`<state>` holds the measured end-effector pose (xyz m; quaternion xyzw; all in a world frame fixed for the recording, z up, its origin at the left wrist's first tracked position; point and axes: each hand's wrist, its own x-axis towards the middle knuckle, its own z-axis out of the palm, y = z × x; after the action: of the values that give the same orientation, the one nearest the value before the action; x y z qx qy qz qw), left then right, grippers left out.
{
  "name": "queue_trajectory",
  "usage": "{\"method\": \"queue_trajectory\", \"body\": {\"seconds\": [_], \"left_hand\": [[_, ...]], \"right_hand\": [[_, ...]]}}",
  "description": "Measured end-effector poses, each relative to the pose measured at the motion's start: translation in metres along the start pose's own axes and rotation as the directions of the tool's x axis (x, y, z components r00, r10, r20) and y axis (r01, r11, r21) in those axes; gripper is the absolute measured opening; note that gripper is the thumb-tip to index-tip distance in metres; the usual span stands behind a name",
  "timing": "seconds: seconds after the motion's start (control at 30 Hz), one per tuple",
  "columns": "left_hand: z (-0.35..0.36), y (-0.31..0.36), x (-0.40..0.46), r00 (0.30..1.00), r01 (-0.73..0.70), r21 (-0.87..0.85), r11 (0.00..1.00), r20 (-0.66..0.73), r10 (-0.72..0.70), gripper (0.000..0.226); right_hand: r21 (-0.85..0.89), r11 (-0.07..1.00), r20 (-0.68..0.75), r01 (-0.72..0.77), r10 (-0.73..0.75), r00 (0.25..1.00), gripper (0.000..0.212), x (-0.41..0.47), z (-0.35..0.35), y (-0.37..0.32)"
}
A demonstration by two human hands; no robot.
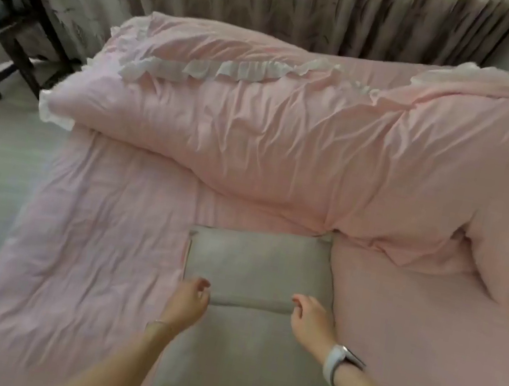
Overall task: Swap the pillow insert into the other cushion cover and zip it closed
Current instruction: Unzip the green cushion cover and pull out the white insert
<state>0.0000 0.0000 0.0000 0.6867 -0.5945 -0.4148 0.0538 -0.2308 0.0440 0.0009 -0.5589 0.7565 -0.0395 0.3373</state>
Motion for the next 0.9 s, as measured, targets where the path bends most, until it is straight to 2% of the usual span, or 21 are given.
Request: {"method": "queue_trajectory", "body": {"seconds": [0.1,0.27,0.37,0.5,0.6,0.7,0.8,0.9], "left_hand": [[0.013,-0.013,0.015,1.000,0.008,0.013,1.000,-0.016,-0.008,0.034],[0.027,-0.044,0.014,0.999,0.000,0.084,0.996,-0.038,0.003,0.049],[0.030,-0.054,0.011,0.996,-0.003,0.017,1.000,-0.084,0.005,0.052],[0.022,-0.062,0.005,0.997,0.022,-0.120,0.993,-0.066,-0.030,0.043],[0.018,-0.063,-0.004,0.991,0.083,-0.230,0.970,-0.084,-0.105,0.038],[0.022,-0.059,-0.014,0.985,0.108,-0.221,0.969,-0.110,-0.135,0.029],[0.024,-0.054,-0.011,0.960,0.188,-0.207,0.960,-0.169,-0.224,0.029],[0.026,-0.052,-0.005,0.942,0.245,-0.179,0.953,-0.189,-0.278,0.027]], "right_hand": [[-0.019,0.994,-0.047,0.108,-0.109,0.993,0.034,0.018,0.016,-0.014],[-0.198,0.953,-0.032,0.231,-0.241,0.970,0.036,0.022,0.048,-0.039],[-0.274,0.929,-0.136,0.250,-0.295,0.946,0.031,0.022,0.068,-0.049],[-0.374,0.875,-0.221,0.307,-0.406,0.887,0.034,0.017,0.082,-0.041],[-0.356,0.838,-0.276,0.413,-0.517,0.810,0.030,0.007,0.088,-0.030],[-0.359,0.788,-0.277,0.501,-0.602,0.749,0.019,-0.002,0.089,-0.021],[-0.358,0.766,-0.268,0.534,-0.632,0.727,0.019,-0.015,0.093,-0.018],[-0.291,0.787,-0.307,0.544,-0.615,0.726,0.024,-0.029,0.102,-0.013]]}}
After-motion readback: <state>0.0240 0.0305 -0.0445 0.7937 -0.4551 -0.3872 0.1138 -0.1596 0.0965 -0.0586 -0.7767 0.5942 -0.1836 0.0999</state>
